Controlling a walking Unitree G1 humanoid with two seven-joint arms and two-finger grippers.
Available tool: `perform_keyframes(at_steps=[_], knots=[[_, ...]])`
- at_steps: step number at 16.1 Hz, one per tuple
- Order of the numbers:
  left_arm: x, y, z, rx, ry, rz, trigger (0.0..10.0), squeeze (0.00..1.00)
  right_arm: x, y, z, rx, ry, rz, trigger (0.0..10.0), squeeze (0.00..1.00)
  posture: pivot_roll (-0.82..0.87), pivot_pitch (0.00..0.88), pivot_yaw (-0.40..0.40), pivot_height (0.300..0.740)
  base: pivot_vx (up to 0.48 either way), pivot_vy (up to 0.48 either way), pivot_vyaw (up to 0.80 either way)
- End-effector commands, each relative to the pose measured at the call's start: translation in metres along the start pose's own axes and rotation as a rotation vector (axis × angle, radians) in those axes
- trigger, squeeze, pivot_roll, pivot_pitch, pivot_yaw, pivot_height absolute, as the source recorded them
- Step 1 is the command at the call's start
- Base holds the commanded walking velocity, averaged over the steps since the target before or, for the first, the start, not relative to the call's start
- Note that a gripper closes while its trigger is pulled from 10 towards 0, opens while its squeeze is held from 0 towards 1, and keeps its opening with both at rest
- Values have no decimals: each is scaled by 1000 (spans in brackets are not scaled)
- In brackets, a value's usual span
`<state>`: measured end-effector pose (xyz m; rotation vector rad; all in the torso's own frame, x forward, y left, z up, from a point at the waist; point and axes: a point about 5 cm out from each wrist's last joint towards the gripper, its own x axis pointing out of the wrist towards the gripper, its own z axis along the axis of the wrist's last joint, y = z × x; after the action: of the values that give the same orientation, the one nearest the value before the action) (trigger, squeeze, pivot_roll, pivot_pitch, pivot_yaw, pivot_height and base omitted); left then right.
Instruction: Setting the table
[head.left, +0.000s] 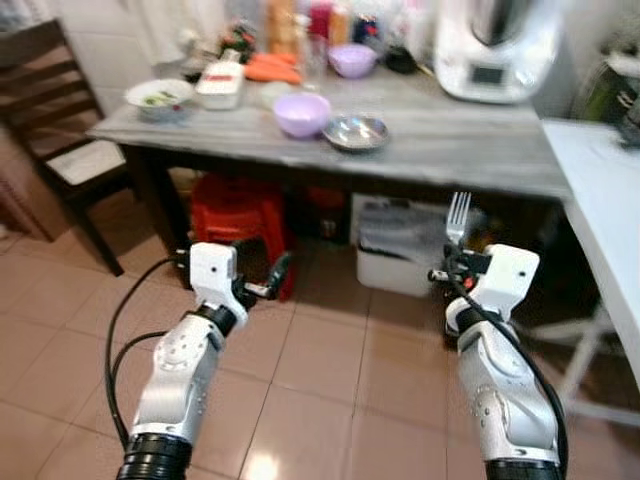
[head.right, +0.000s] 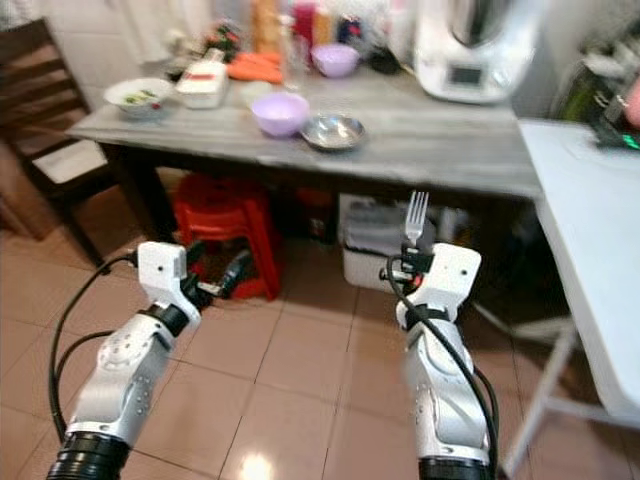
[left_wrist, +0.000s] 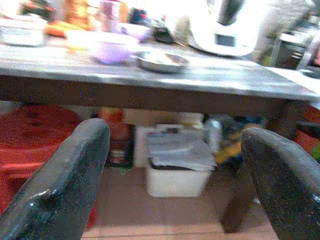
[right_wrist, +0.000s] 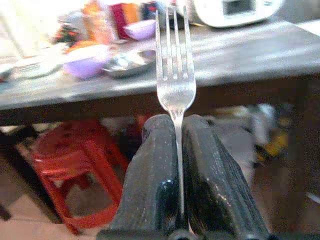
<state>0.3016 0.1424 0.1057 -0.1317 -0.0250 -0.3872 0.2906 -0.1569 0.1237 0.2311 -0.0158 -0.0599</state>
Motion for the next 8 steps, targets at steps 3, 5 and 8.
perform_keyframes(at_steps=[3, 5, 8], knots=[[-3, 10, 4, 22, -5, 24, 10000, 0, 3, 14, 5, 14, -23, 47, 10000, 0, -1, 0, 12, 740, 393, 0, 0], [-2, 8, 4, 21, -4, 19, 10000, 0, 3, 14, 5, 14, -23, 45, 10000, 0, -2, 0, 12, 740, 394, 0, 0], [-1, 7, 3, 18, -1, 13, 10000, 0, 3, 13, 5, 19, -20, 35, 10000, 0, -3, 0, 12, 740, 391, 0, 0]])
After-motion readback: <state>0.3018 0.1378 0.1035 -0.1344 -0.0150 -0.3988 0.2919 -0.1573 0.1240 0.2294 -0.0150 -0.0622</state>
